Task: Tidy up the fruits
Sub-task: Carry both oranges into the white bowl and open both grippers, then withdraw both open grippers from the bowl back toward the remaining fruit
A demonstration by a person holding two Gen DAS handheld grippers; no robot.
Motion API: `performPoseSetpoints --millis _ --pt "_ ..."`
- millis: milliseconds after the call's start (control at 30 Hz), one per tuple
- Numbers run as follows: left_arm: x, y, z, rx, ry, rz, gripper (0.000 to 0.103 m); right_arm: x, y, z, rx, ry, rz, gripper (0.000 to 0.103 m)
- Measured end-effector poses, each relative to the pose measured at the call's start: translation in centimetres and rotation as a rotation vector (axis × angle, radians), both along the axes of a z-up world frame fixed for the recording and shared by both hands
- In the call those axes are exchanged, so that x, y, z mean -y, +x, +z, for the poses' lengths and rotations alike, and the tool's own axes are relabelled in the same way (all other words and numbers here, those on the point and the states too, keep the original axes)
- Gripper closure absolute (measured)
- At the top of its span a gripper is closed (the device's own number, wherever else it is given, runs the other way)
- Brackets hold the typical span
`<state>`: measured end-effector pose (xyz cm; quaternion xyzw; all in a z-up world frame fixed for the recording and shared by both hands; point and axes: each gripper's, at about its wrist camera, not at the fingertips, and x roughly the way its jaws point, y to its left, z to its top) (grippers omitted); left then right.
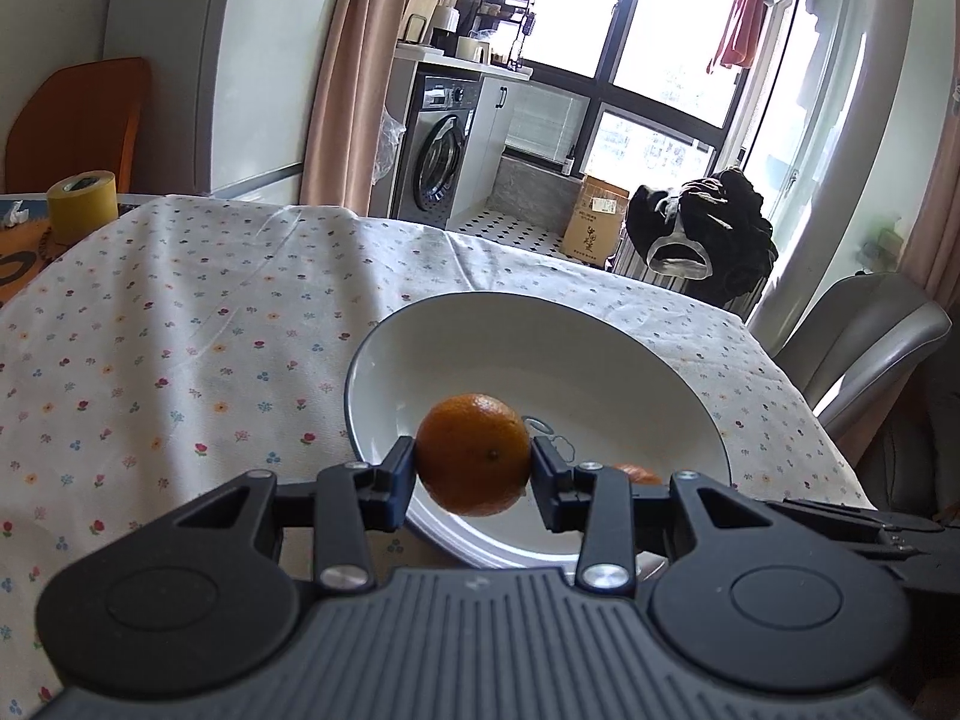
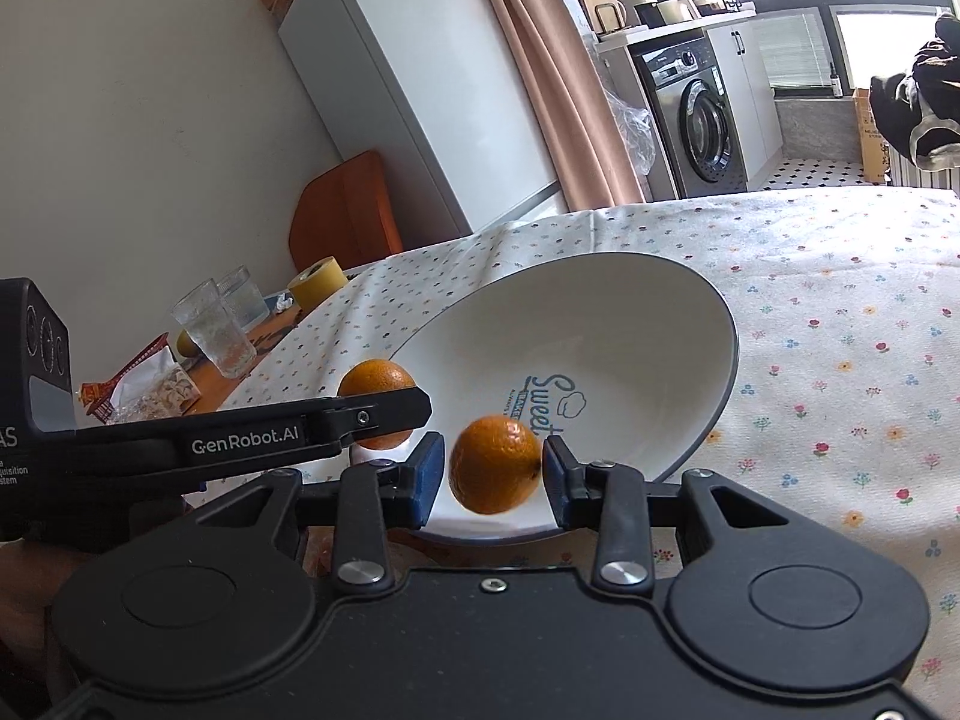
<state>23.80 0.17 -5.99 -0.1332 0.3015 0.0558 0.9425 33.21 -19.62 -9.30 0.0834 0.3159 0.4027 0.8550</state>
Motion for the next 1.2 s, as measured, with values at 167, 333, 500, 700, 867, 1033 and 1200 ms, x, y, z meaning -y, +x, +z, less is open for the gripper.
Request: performPoseSetpoints --millis 167,333,500,700,867,1033,1200 --pt "-0.1 -1.0 0.8 0.029 0.018 0.016 0.062 0.2 0.1 0.2 0.022 -0.010 -0.022 0.066" --pt "-0.4 -2.5 1.6 0.045 0.009 0.030 0.061 0.2 -0.2 0.4 0.034 0.000 -0.014 0.066" --pt "-0.9 -4.3 2.0 0.050 -0.001 0.053 0.053 0.3 -0.4 0.7 0.041 0.010 -0.014 0.063" --pt "-1.6 -6.8 3.0 0.090 0.022 0.104 0.022 0.4 -1.0 2.0 0.071 0.016 -0.028 0.052" --pt "-2.2 -8.2 3.4 0.105 0.027 0.114 0.020 0.5 -2.0 3.2 0.110 0.016 -0.038 0.043" --pt "-2.9 -9.3 3.2 0.095 0.015 0.119 0.017 0.4 -2.9 3.9 0.125 0.007 -0.033 0.038" --pt "-3.0 -10.6 3.3 0.090 0.033 0.124 0.013 0.6 -3.9 4.3 0.134 0.009 -0.027 0.031"
